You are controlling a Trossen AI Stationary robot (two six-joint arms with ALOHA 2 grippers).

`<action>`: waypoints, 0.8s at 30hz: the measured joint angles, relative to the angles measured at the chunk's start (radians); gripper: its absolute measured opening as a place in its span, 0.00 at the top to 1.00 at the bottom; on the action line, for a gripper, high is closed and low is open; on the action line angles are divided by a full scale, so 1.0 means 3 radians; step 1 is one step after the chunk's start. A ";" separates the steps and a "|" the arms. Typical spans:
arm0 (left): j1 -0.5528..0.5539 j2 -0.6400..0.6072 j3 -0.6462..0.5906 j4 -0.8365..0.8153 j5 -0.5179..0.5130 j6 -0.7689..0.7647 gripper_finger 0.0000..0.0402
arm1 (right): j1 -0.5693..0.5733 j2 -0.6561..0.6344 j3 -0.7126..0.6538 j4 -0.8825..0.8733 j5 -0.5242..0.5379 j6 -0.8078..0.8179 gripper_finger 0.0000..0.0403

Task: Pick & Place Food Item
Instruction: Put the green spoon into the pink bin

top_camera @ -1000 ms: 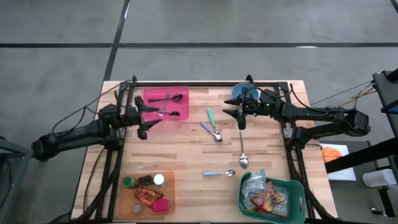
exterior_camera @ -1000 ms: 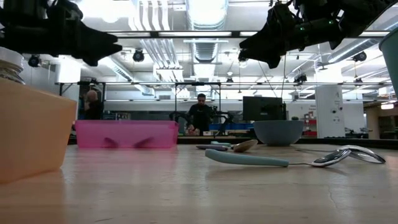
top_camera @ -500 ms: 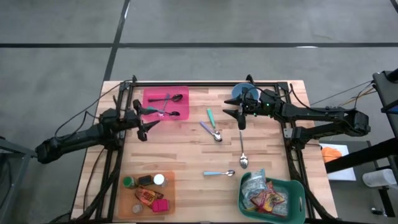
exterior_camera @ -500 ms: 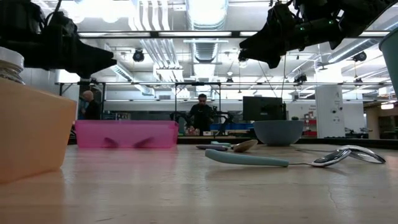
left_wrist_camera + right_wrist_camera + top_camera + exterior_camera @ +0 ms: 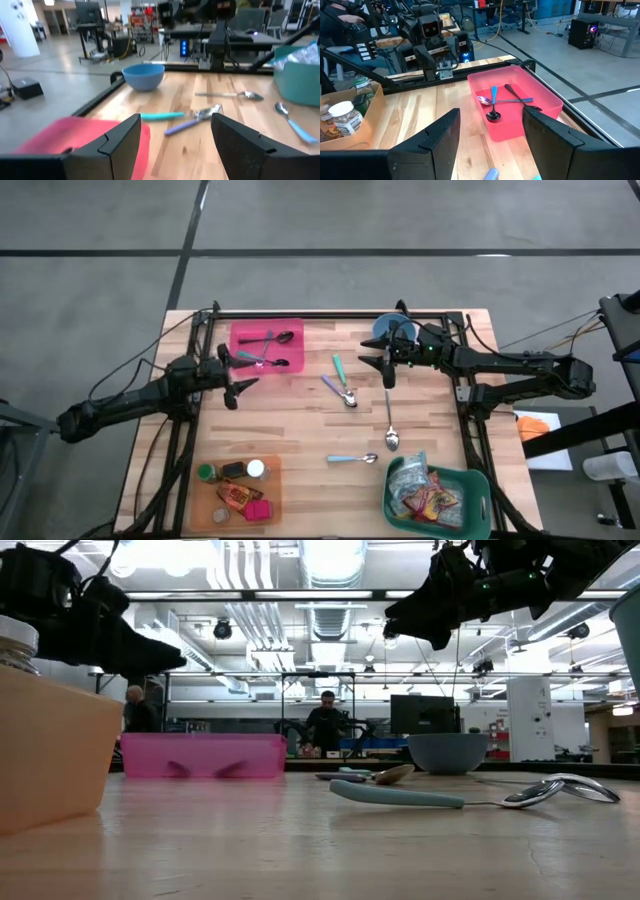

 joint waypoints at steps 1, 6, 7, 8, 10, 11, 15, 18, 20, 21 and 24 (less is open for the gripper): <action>0.0000 0.0000 0.0000 -0.0054 0.0000 0.0000 0.39 | 0.0001 0.0001 0.0000 0.0000 0.0000 0.0000 0.48; 0.0000 0.0000 0.0000 -0.0360 0.0000 -0.0001 0.39 | 0.0001 0.0001 0.0000 0.0000 0.0000 0.0000 0.48; 0.0000 0.0000 0.0000 -0.0403 0.0000 -0.0001 0.39 | 0.0001 0.0001 0.0000 0.0000 0.0000 0.0000 0.48; 0.0000 0.0000 0.0000 -0.0426 0.0000 0.0000 0.39 | -0.0001 0.0001 0.0000 0.0000 0.0000 0.0000 0.48; 0.0000 0.0000 0.0000 -0.0437 0.0000 0.0000 0.39 | 0.0000 0.0001 0.0000 0.0000 0.0000 0.0000 0.48; 0.0000 0.0000 0.0000 -0.0448 0.0000 0.0000 0.39 | 0.0001 0.0001 0.0000 0.0000 0.0000 0.0000 0.48; 0.0000 0.0000 0.0000 -0.0472 0.0000 -0.0001 0.39 | -0.0001 0.0001 0.0000 0.0000 0.0000 0.0000 0.48; 0.0000 0.0000 0.0000 -0.0481 0.0000 -0.0002 0.39 | 0.0000 0.0001 0.0000 0.0000 0.0000 0.0000 0.48; 0.0000 0.0002 0.0000 -0.0510 0.0000 -0.0004 0.39 | -0.0001 0.0001 0.0000 0.0000 0.0000 0.0000 0.48; 0.0000 0.0003 0.0000 -0.0512 -0.0001 -0.0004 0.39 | -0.0001 0.0001 0.0000 0.0000 0.0000 0.0000 0.48; 0.0000 0.0003 0.0000 -0.0512 -0.0001 -0.0004 0.39 | -0.0001 0.0001 0.0000 0.0000 0.0000 0.0000 0.48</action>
